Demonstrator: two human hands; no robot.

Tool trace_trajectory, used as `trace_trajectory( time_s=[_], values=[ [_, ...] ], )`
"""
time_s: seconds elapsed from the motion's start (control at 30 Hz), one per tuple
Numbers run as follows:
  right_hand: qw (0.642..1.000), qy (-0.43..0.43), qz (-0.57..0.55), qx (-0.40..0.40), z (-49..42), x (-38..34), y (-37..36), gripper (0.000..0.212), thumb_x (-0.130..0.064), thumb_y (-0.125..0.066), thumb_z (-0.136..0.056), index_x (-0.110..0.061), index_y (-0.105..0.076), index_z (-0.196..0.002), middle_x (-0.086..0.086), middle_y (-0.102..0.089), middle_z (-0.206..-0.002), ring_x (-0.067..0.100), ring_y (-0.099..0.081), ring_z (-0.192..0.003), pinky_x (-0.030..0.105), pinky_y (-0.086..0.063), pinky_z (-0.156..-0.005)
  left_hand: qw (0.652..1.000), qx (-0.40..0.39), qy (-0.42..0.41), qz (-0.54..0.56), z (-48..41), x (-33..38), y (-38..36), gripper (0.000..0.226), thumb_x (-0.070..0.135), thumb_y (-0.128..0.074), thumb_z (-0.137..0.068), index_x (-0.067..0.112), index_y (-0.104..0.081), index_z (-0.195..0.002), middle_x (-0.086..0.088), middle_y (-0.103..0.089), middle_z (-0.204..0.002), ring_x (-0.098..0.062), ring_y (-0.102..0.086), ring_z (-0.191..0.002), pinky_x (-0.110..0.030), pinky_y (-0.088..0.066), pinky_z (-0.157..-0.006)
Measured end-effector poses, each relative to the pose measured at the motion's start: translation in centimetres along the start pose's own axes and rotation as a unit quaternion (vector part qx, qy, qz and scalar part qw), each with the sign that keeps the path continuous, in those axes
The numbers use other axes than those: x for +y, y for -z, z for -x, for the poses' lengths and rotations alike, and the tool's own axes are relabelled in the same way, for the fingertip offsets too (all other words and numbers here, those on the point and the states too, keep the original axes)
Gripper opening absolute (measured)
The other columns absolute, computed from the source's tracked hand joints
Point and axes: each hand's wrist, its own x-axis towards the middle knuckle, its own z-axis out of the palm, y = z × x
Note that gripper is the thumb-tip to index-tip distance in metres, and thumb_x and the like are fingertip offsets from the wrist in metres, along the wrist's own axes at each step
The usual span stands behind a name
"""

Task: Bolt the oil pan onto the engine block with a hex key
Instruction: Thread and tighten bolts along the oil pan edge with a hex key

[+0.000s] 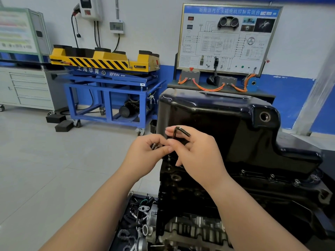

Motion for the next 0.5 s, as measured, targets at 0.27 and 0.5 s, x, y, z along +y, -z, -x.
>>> trace_trajectory(
  time_s=[0.27,0.5],
  values=[
    [0.998,-0.021,0.013,0.059,-0.32,0.20,-0.24,0.008,-0.024,-0.075,-0.077,-0.023,-0.070,-0.072,-0.017,-0.068,-0.071,-0.001,-0.061,-0.059,0.020,-0.050,-0.051,1.000,0.006,-0.009,0.002,0.16,-0.07,-0.48,0.013,0.020,-0.073,-0.074,0.031,-0.069,-0.072,-0.005,-0.052,-0.060,-0.013,-0.047,-0.060,-0.033,-0.044,-0.061],
    [1.000,0.016,-0.010,-0.014,-0.16,0.01,0.07,0.017,-0.020,-0.065,-0.087,-0.035,-0.070,-0.093,-0.026,-0.067,-0.088,0.000,-0.061,-0.054,0.021,-0.054,-0.059,1.000,0.010,0.004,0.007,-0.15,-0.07,-0.23,0.026,0.013,-0.068,-0.079,0.029,-0.065,-0.059,0.014,-0.049,-0.049,0.003,-0.042,-0.045,-0.006,-0.033,-0.047]
  ],
)
